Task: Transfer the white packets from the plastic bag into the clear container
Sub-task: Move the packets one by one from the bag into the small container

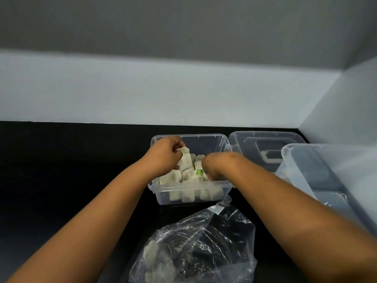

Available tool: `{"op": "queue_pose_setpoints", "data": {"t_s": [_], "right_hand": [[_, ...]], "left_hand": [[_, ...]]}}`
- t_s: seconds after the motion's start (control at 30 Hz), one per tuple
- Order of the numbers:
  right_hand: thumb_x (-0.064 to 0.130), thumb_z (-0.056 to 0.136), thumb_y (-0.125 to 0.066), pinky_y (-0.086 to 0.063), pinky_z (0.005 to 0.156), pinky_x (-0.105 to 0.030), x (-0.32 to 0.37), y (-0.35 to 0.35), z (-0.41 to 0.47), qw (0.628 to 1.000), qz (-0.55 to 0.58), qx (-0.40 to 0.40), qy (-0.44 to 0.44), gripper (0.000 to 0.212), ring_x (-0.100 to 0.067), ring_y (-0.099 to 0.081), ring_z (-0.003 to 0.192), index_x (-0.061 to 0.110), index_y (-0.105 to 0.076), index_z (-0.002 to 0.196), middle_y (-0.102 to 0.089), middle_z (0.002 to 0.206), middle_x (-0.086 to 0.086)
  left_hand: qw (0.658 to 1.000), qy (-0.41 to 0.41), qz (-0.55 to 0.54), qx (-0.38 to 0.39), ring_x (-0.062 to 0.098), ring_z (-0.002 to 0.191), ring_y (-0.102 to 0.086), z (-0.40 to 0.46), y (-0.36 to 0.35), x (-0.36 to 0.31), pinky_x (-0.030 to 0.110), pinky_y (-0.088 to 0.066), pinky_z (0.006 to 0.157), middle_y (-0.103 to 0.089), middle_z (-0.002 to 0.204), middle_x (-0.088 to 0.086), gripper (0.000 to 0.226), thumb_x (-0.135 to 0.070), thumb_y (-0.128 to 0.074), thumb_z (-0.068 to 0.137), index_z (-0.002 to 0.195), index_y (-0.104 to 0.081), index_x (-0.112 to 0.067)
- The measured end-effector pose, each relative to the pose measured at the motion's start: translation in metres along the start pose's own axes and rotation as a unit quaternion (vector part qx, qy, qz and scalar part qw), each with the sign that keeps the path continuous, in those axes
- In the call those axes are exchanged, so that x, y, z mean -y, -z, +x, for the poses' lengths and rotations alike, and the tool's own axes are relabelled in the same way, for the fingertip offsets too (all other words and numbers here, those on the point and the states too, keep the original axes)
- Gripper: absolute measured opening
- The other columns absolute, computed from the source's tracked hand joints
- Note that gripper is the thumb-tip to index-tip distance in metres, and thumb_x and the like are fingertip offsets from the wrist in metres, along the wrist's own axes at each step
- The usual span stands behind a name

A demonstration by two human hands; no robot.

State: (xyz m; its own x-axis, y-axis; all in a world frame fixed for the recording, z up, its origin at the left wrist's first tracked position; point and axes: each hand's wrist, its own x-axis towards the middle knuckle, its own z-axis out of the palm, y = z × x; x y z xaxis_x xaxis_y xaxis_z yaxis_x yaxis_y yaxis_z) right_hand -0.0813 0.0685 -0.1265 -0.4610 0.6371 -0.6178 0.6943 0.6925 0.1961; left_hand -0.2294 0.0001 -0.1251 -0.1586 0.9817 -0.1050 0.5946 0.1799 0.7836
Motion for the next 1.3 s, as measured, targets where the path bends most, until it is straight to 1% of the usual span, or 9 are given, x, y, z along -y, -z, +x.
{"op": "queue_pose_setpoints", "data": {"t_s": [0.2,0.3,0.37,0.43,0.57,0.7,0.8,1.1,1.3], "right_hand": [[-0.001,0.088,-0.058,-0.043,0.075,-0.028,0.007,0.0,-0.002,0.999,-0.006,0.017,-0.035,0.035,-0.025,-0.056,0.09,0.002,-0.058,0.124,-0.061,0.121,-0.011],[0.002,0.088,-0.062,-0.045,0.073,-0.027,0.005,0.006,-0.006,0.999,0.01,0.025,-0.031,0.027,-0.024,-0.056,0.084,0.002,-0.062,0.114,-0.06,0.095,-0.01],[0.004,0.088,-0.064,-0.046,0.062,-0.027,0.002,0.011,-0.01,0.999,0.031,0.004,-0.041,0.006,-0.023,-0.053,0.078,0.003,-0.06,0.084,-0.05,0.072,-0.005],[0.004,0.089,-0.063,-0.039,0.05,-0.025,-0.005,0.016,-0.019,0.995,0.075,-0.026,-0.059,0.026,-0.024,-0.052,0.07,0.006,-0.049,0.067,-0.047,0.066,-0.005],[0.019,0.09,-0.065,-0.04,0.058,-0.027,-0.021,0.013,-0.033,0.983,0.154,-0.079,-0.063,0.02,-0.023,-0.052,0.072,0.009,-0.057,0.075,-0.057,0.078,-0.006],[0.03,0.088,-0.067,-0.036,0.052,-0.024,-0.029,0.003,-0.055,0.963,0.214,-0.159,-0.045,0.024,-0.022,-0.058,0.075,0.006,-0.063,0.081,-0.059,0.077,-0.005],[0.033,0.088,-0.067,-0.05,0.067,-0.031,-0.029,-0.003,-0.066,0.951,0.249,-0.18,-0.041,0.032,-0.026,-0.066,0.081,0.002,-0.069,0.09,-0.07,0.086,-0.01],[0.037,0.086,-0.069,-0.053,0.08,-0.032,-0.025,-0.023,-0.101,0.922,0.302,-0.242,-0.011,0.024,-0.016,-0.065,0.085,0.014,-0.071,0.092,-0.07,0.09,0.0],[0.036,0.084,-0.071,-0.05,0.071,-0.023,-0.01,-0.037,-0.118,0.91,0.328,-0.246,0.055,0.015,0.0,-0.06,0.069,0.021,-0.072,0.088,-0.07,0.085,0.008]], "left_hand": [[0.998,0.035,0.022,0.046,0.021,0.079,-0.07,0.01,-0.006,-0.001,0.043,-0.059,0.079,-0.061,0.099,0.005,0.018,-0.005,-0.049,0.092,0.104,-0.058,-0.015],[0.995,0.055,0.038,0.073,0.021,0.081,-0.07,0.015,-0.011,-0.001,0.042,-0.058,0.081,-0.061,0.097,0.004,0.017,-0.004,-0.049,0.091,0.103,-0.058,-0.013],[0.991,0.069,0.046,0.106,0.022,0.085,-0.069,0.018,-0.015,-0.004,0.04,-0.059,0.08,-0.06,0.096,0.004,0.014,-0.004,-0.051,0.091,0.101,-0.059,-0.012],[0.983,0.073,0.076,0.148,0.025,0.09,-0.067,0.022,-0.02,-0.006,0.037,-0.059,0.079,-0.061,0.097,0.006,0.015,-0.003,-0.054,0.09,0.1,-0.06,-0.011],[0.965,0.086,0.129,0.213,0.025,0.084,-0.069,0.033,-0.039,-0.007,0.04,-0.058,0.082,-0.065,0.094,0.011,0.013,0.002,-0.06,0.086,0.091,-0.062,-0.011],[0.931,0.073,0.247,0.258,0.021,0.086,-0.063,0.044,-0.057,-0.004,0.028,-0.052,0.082,-0.065,0.101,0.008,0.025,-0.006,-0.064,0.085,0.11,-0.065,-0.007],[0.9,0.052,0.347,0.26,0.023,0.094,-0.062,0.049,-0.065,0.002,0.03,-0.051,0.084,-0.066,0.11,0.008,0.027,-0.01,-0.062,0.085,0.112,-0.066,-0.009],[0.9,0.039,0.4,0.171,0.022,0.08,-0.061,0.033,-0.056,-0.009,0.029,-0.051,0.076,-0.066,0.094,0.005,0.024,-0.019,-0.066,0.086,0.106,-0.069,-0.007],[0.972,-0.03,0.221,-0.068,0.014,0.082,-0.062,-0.029,-0.025,-0.02,0.028,-0.051,0.072,-0.067,0.089,-0.003,0.018,-0.03,-0.063,0.087,0.091,-0.067,-0.013]]}}
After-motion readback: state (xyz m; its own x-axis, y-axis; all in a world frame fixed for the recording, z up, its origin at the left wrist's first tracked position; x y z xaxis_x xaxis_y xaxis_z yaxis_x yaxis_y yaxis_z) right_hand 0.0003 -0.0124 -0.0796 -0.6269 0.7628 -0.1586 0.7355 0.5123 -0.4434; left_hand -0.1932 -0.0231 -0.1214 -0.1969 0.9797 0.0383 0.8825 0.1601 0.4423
